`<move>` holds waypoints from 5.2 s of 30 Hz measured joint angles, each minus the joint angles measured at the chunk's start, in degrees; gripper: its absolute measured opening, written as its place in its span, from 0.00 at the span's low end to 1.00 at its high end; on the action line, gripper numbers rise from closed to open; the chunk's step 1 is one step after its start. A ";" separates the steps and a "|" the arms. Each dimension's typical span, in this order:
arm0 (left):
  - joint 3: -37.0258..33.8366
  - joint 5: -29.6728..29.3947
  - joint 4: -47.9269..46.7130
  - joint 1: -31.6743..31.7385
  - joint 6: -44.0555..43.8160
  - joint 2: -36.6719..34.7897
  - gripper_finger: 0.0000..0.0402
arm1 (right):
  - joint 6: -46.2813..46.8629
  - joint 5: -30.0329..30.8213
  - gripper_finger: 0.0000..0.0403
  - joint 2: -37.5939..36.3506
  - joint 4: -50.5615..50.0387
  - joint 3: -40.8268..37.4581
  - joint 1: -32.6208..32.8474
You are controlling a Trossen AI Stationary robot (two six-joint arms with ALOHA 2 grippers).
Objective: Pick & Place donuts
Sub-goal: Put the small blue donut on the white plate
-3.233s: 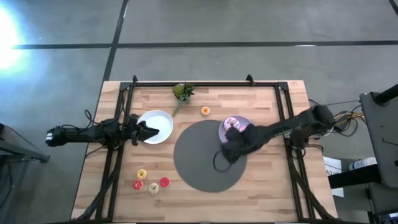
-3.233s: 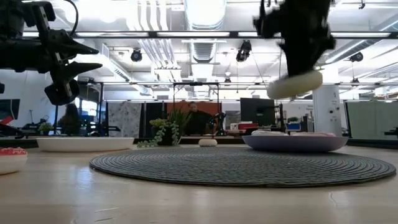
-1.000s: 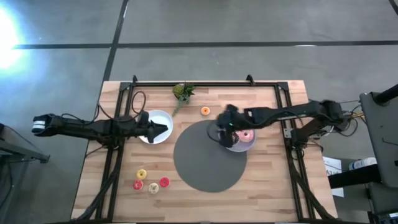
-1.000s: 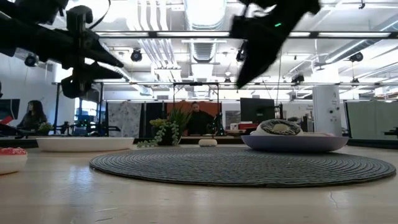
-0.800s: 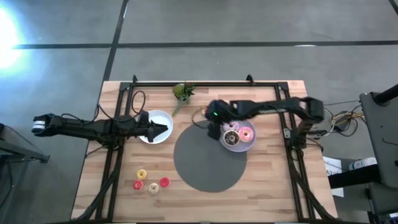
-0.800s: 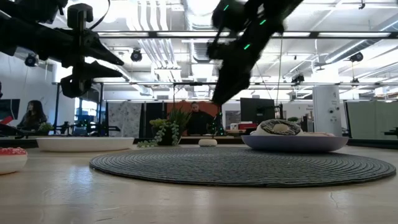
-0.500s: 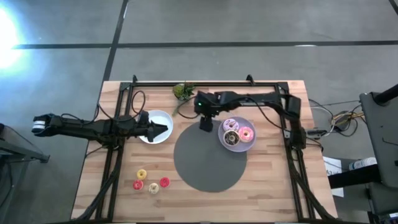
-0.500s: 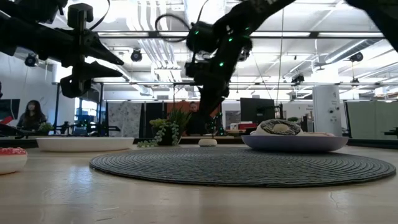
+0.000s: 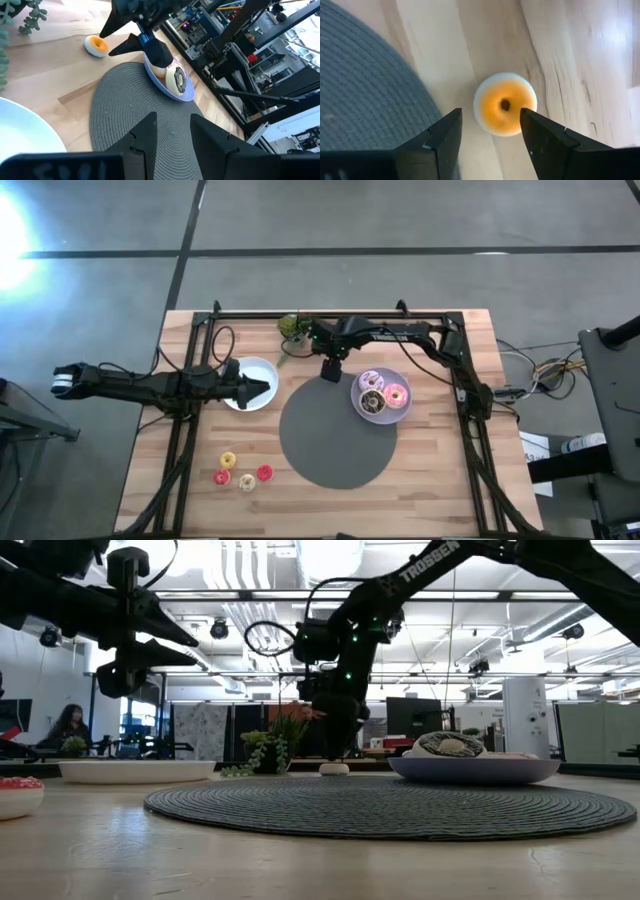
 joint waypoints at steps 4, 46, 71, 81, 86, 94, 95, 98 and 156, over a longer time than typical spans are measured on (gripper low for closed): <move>0.00 -0.02 -1.17 0.00 0.01 0.02 0.23 | -1.46 -1.27 0.47 -0.19 0.35 0.06 0.01; -0.04 -1.27 -2.50 0.00 -0.81 0.00 0.23 | -5.66 -0.79 0.36 2.42 7.12 -2.86 1.34; -0.07 -1.29 -3.33 0.00 -0.50 -0.04 0.23 | 21.71 -18.58 0.02 -3.90 12.20 -3.06 -1.11; 3.86 -8.30 -3.12 -1.43 13.73 -1.31 0.23 | 63.46 -21.24 0.02 -6.80 49.55 -3.02 -2.45; 8.12 -21.72 -5.27 -2.96 25.63 -0.77 0.23 | 74.78 -14.54 0.02 -6.55 56.11 -3.02 -0.97; 14.12 -38.16 -7.09 -3.18 46.55 2.14 0.23 | 82.17 -9.31 0.02 -6.45 64.06 -3.02 0.83; 14.41 -38.17 -7.00 -3.17 47.76 2.71 0.23 | 82.23 -8.90 0.02 -6.45 65.03 -3.02 0.85; 14.68 -38.22 -6.91 -3.16 47.94 4.02 0.24 | 83.88 -8.03 0.02 -6.45 65.59 -3.02 1.04; 21.29 -49.19 -4.72 -1.71 58.73 20.02 0.01 | 82.99 5.12 0.06 -6.45 63.91 -2.97 7.21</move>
